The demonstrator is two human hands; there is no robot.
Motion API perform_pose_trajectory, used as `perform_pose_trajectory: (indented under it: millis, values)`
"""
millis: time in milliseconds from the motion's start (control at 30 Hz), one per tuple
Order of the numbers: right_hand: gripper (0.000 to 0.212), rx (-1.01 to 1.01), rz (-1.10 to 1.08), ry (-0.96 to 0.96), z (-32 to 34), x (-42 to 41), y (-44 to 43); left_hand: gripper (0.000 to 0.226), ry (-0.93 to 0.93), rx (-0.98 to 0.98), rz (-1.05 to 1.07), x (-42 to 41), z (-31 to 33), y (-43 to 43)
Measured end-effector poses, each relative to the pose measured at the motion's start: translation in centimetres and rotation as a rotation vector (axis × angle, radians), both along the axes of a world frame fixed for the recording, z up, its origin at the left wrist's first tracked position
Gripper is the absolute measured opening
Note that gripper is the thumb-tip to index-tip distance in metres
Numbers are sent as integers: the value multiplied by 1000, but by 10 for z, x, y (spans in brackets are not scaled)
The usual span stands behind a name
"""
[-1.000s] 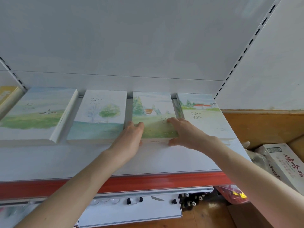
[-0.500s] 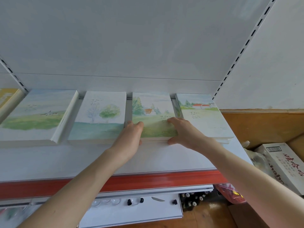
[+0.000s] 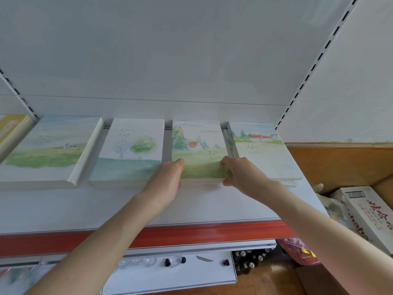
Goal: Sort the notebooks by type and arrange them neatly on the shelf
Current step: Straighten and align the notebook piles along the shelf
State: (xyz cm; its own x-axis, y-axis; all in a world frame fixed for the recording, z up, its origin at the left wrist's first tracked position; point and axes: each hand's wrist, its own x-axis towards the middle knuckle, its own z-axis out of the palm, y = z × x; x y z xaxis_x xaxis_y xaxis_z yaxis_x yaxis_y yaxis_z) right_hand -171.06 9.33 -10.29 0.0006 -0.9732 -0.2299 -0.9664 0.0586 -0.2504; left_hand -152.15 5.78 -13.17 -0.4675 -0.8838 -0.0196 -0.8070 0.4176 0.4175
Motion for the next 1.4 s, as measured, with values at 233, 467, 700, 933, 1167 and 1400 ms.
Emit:
perform_pose_trajectory:
  millis: [233, 467, 700, 933, 1167, 1400]
  values:
    - [32, -6, 64, 46, -5, 2, -3, 23, -5, -7, 7, -1, -3, -1]
    - [38, -4, -7, -62, -6, 8, -5, 20, 39, -23, 49, -2, -6, 2]
    - [28, -49, -60, -95, -11, 8, -1, 17, 48, -11, 86, -3, -6, 4]
    - [21, -59, -27, -79, -11, 6, -1, 22, 15, -55, 68, -5, -6, 2]
    - [20, -60, 60, -37, -10, 4, 1, 21, 19, 16, 30, 0, -2, -1]
    - [31, -53, 15, -51, -8, 2, 0, 14, 59, 40, 52, 1, -2, -1]
